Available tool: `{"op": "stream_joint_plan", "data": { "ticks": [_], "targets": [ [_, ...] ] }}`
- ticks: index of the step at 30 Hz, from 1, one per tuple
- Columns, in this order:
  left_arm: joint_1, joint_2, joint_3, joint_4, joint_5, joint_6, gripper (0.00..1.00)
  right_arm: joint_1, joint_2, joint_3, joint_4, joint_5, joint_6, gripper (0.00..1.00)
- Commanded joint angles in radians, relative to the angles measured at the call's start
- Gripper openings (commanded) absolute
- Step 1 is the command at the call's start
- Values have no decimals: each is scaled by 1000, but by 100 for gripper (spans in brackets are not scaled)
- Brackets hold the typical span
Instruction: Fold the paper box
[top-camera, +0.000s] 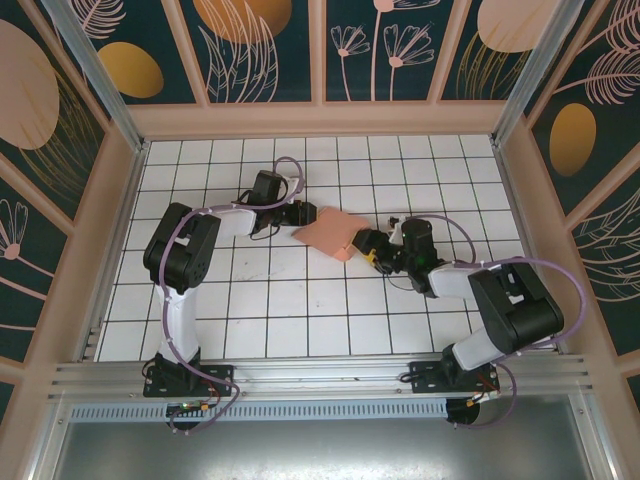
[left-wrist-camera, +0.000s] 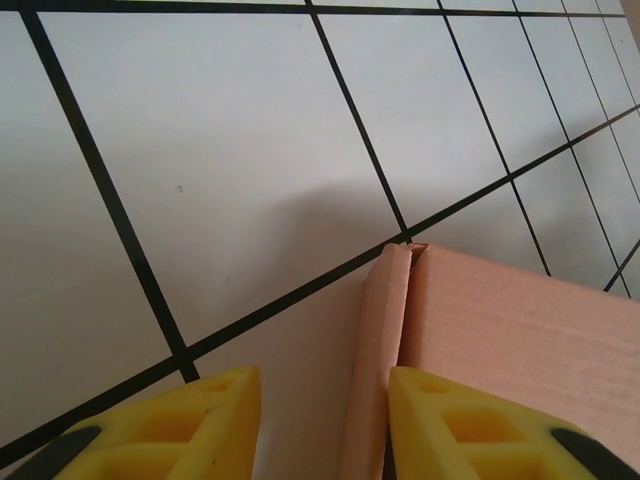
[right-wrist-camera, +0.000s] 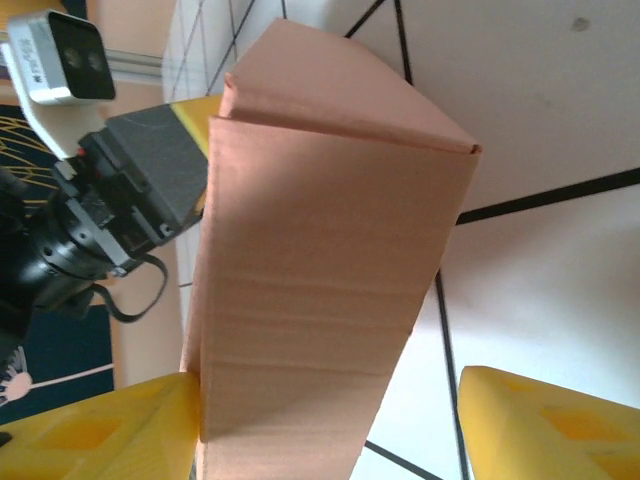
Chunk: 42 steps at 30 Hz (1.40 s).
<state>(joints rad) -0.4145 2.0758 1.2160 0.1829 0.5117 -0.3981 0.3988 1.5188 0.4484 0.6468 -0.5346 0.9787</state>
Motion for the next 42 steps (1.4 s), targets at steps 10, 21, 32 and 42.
{"op": "stream_joint_plan", "data": {
  "ticks": [10,21,32,42],
  "targets": [
    [0,38,-27,-27,3,0,39,-4,3,-50,243,9,88,77],
    [-1,10,-46,-6,16,19,41,2,3,-46,297,44,112,79],
    [-1,12,-45,19,42,13,44,8,12,-25,285,61,98,82],
    [0,-7,-55,63,82,-6,48,7,-35,-10,243,93,63,83]
  ]
}}
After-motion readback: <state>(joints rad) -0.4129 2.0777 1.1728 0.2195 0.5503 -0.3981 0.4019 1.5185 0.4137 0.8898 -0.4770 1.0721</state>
